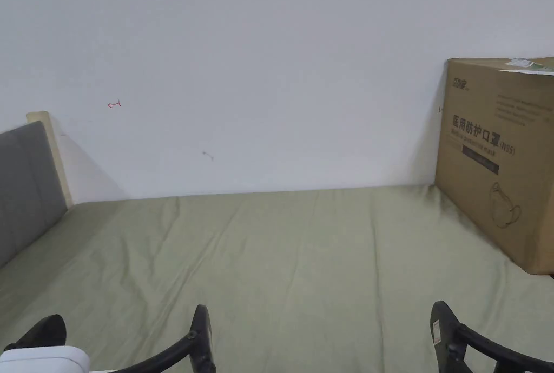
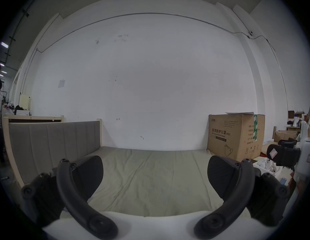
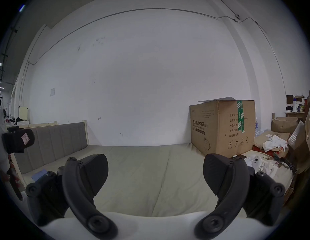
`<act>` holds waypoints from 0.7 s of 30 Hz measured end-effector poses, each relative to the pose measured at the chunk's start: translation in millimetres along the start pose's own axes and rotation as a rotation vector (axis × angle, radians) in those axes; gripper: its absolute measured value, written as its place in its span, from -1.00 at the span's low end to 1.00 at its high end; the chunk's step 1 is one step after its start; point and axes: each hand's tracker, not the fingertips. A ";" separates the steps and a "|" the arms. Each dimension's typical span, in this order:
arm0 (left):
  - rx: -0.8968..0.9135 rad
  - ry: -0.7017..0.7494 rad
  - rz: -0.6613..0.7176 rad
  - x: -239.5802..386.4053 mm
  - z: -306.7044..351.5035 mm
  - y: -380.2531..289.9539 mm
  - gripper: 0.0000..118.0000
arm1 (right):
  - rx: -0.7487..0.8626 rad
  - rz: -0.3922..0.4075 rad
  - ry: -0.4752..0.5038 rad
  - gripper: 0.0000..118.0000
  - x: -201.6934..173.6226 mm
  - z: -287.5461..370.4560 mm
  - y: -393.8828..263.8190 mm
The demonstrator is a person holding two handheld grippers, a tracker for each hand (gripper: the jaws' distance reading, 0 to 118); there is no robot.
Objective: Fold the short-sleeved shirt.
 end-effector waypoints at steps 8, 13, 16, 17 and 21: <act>-0.053 -0.078 0.047 -5.2 -1.1 2.8 1.00 | -0.015 -0.004 0.006 0.89 -5.3 -3.1 0.2; -0.059 -0.095 0.044 -6.5 -0.3 8.6 1.00 | -0.042 0.004 0.008 0.89 -10.2 -6.7 -1.6; -0.061 -0.067 0.007 -5.3 -3.4 9.6 1.00 | -0.046 0.011 0.014 0.89 -12.7 -7.2 -3.0; -0.066 -0.065 0.000 -5.8 -3.9 10.5 1.00 | -0.049 0.012 0.019 0.89 -13.3 -7.8 -2.7; -0.094 -0.083 -0.009 -7.8 -5.4 9.8 1.00 | -0.055 0.004 0.019 0.89 -15.6 -8.3 -1.1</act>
